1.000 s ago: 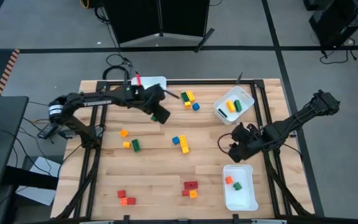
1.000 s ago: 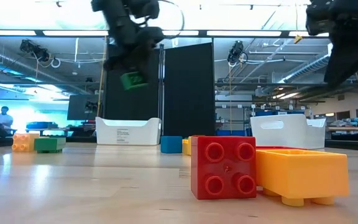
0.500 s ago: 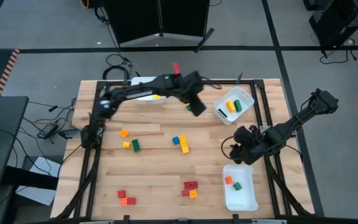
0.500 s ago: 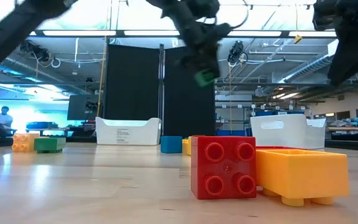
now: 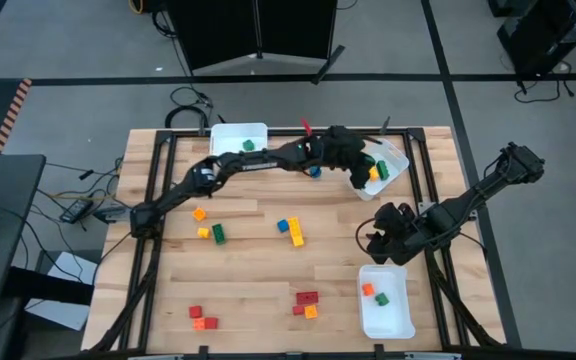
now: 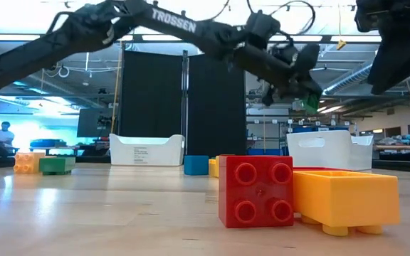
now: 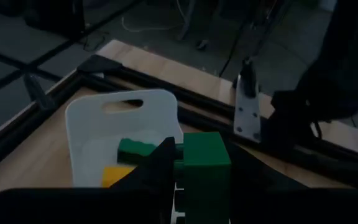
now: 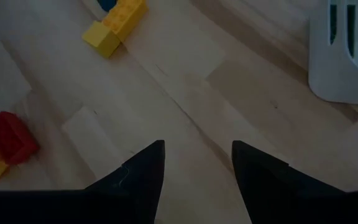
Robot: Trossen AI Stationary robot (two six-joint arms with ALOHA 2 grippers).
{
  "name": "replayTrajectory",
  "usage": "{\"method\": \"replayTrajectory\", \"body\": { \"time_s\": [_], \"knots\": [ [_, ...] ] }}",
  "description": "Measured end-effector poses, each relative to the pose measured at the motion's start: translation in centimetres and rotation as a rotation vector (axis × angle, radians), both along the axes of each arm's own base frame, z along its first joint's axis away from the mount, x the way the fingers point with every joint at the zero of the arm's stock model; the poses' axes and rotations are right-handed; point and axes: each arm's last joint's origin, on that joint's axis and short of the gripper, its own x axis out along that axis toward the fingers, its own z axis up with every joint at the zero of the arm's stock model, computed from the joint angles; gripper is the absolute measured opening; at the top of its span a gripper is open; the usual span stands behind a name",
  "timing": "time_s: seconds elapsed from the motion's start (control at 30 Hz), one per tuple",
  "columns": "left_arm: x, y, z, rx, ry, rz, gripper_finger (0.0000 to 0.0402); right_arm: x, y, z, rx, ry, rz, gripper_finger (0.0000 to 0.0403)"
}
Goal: Sort blocks by size
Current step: Put the green 8 stud gamepiece into the top right white bin
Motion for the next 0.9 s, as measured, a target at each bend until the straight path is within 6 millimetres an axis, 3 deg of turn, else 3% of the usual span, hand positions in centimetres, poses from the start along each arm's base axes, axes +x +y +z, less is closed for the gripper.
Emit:
{"method": "replayTrajectory", "body": {
  "time_s": [0.3, 0.9],
  "knots": [
    [1.9, 0.2, -6.1, -0.031, -0.005, 0.018, 0.0116, 0.0, 0.1, 0.0, 0.016, -0.003, 0.005, 0.0199],
    [1.9, 0.8, -6.5, -0.012, -0.015, 0.142, 0.0135, 0.1, 0.2, 0.0, 0.024, -0.008, 0.006, 0.0197]
  ]
}}
